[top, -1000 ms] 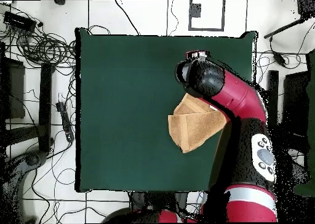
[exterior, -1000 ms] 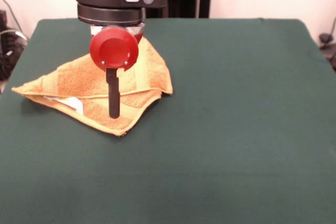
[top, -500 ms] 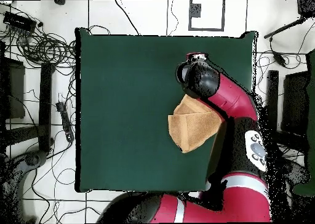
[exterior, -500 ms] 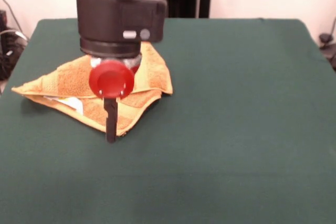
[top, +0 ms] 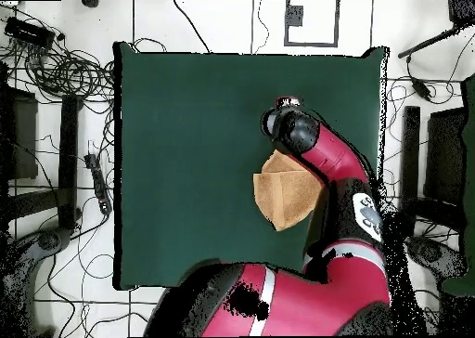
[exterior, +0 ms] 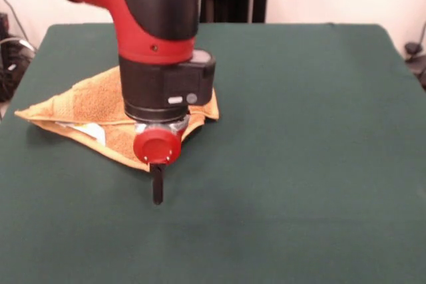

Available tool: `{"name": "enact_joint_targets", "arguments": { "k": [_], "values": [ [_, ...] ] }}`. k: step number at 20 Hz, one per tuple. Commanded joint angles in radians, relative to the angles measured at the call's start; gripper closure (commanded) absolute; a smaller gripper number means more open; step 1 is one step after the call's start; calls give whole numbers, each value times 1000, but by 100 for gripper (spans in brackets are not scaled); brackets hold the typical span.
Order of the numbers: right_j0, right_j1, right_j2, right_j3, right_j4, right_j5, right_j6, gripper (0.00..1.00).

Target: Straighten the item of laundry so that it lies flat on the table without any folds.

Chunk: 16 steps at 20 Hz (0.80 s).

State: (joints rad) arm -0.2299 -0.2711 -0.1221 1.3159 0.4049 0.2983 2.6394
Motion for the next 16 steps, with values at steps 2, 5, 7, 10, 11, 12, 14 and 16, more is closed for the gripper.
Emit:
{"name": "enact_joint_targets", "arguments": {
  "k": [2,5,7,10,11,12,14,16],
  "values": [
    [41,0,63,114,60,-31,199,0],
    [33,-28,73,145,53,-25,188,0],
    [32,-37,68,150,51,-14,182,0],
    [24,-56,60,151,47,20,167,0],
    [22,-65,56,155,45,34,161,0],
    [18,-78,57,164,44,46,156,0],
    [16,-107,50,184,41,71,152,0],
    [12,-135,52,208,38,86,144,0]
  ]
}}
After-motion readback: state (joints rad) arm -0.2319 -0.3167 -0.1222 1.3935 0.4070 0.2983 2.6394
